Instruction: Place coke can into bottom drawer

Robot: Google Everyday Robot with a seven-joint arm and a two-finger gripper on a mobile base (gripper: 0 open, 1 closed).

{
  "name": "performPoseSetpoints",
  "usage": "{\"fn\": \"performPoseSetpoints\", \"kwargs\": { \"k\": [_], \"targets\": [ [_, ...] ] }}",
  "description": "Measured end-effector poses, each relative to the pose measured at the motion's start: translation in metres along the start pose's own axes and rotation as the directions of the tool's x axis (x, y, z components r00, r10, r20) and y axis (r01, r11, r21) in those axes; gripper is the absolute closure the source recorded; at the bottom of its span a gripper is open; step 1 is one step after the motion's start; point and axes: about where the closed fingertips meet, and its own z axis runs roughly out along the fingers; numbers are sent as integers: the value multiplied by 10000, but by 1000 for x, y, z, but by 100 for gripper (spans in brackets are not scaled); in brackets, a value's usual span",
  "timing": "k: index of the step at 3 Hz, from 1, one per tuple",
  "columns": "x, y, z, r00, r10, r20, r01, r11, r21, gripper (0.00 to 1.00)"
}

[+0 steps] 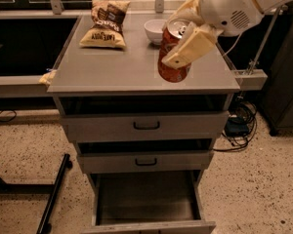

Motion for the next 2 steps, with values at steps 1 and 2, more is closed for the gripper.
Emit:
{"fn": "performPoseSetpoints", "kwargs": {
  "k": [1, 2],
  "targets": [
    [23, 19, 17, 9997, 226, -7, -226, 9996, -174, 100],
    [73, 50, 53, 9969, 617, 479, -610, 9980, -165, 100]
  ]
}}
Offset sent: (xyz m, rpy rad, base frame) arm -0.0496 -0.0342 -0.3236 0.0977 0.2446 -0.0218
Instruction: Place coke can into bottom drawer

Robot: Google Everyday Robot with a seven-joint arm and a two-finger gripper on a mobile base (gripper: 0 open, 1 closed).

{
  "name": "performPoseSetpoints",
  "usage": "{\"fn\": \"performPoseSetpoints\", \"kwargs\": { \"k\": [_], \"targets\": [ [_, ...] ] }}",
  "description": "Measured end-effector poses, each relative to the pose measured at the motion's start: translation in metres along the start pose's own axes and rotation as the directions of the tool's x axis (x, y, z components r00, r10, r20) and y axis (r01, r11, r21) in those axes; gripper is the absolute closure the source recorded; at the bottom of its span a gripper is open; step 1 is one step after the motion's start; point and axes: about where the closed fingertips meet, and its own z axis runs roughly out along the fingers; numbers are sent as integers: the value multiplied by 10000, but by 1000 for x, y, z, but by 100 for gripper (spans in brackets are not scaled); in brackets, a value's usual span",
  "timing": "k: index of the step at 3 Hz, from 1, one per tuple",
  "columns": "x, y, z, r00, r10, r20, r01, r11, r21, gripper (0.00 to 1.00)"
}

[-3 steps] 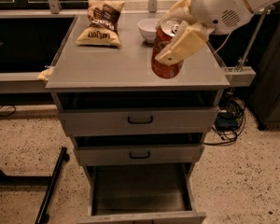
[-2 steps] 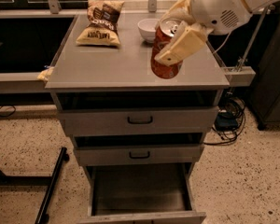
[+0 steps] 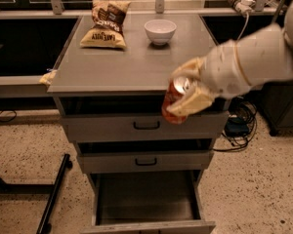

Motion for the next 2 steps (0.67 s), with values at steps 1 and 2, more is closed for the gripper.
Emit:
{"fn": "performPoseSetpoints", "kwargs": {
  "k": [1, 2],
  "targets": [
    [85, 42, 64, 9978, 519, 409, -504, 9980, -371, 100],
    [170, 87, 129, 9934, 1099, 323, -1048, 9857, -1320, 100]
  ]
}}
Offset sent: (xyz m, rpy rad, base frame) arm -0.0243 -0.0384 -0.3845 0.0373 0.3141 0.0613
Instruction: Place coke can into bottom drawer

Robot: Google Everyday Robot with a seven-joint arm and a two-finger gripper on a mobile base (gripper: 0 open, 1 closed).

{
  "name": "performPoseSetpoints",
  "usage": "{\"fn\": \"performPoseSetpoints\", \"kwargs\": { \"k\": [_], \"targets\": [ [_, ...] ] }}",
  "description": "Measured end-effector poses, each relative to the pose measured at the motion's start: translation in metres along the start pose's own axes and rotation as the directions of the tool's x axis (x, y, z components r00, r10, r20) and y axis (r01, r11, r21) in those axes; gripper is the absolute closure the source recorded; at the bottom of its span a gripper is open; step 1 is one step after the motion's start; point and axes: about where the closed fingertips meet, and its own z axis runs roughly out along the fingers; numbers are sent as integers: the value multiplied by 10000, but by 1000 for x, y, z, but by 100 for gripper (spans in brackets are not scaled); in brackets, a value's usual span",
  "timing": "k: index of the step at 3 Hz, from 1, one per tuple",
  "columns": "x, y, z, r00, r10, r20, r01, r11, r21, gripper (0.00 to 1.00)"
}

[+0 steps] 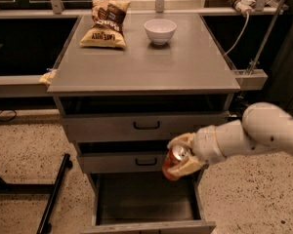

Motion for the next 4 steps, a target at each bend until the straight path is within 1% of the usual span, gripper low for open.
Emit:
{"fn": "performPoseSetpoints", "kwargs": {
  "k": [1, 2, 3, 4],
  "targets": [
    [17, 6, 15, 9995, 293, 152, -289, 9992, -268, 100],
    [33, 9, 22, 9998, 140, -144, -145, 9993, -352, 100],
    [97, 2, 48, 9977, -175, -650, 146, 9989, -449, 100],
    [178, -9, 94, 9973, -94, -725, 44, 9977, -675, 100]
  ]
}}
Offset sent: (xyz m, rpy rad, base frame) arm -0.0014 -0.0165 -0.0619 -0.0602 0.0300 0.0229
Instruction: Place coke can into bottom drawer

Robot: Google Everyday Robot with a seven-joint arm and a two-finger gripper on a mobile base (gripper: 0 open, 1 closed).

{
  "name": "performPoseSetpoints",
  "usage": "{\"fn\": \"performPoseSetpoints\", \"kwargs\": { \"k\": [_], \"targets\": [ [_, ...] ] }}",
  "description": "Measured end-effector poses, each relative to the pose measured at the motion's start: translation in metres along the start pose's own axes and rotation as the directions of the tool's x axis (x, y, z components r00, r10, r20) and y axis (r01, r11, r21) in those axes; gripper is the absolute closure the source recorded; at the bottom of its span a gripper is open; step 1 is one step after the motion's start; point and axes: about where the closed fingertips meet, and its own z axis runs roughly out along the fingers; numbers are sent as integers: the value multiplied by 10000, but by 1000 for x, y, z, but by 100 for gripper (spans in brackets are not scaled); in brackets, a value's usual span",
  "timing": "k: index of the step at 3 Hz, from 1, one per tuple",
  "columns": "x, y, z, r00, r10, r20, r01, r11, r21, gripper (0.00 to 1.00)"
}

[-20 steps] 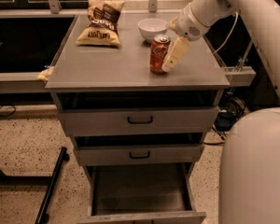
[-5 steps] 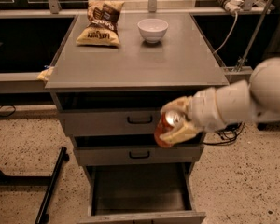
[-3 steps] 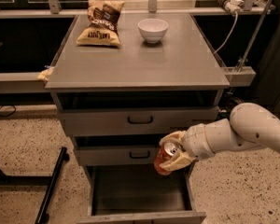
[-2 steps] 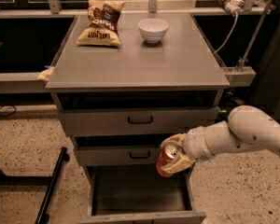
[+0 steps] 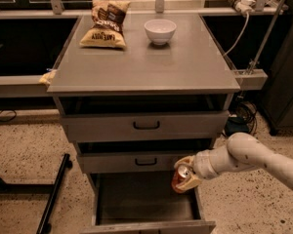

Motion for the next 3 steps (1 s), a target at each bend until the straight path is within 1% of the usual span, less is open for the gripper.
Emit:
{"fn": "performPoseSetpoints", "kwargs": {
  "k": [1, 2, 3],
  "targets": [
    [41, -4, 32, 9993, 333, 181, -331, 9994, -130, 100],
    [42, -3, 35, 9991, 372, 216, -369, 9992, -163, 100],
    [71, 2, 48, 9994, 348, 89, -347, 9993, -132, 100]
  ]
}}
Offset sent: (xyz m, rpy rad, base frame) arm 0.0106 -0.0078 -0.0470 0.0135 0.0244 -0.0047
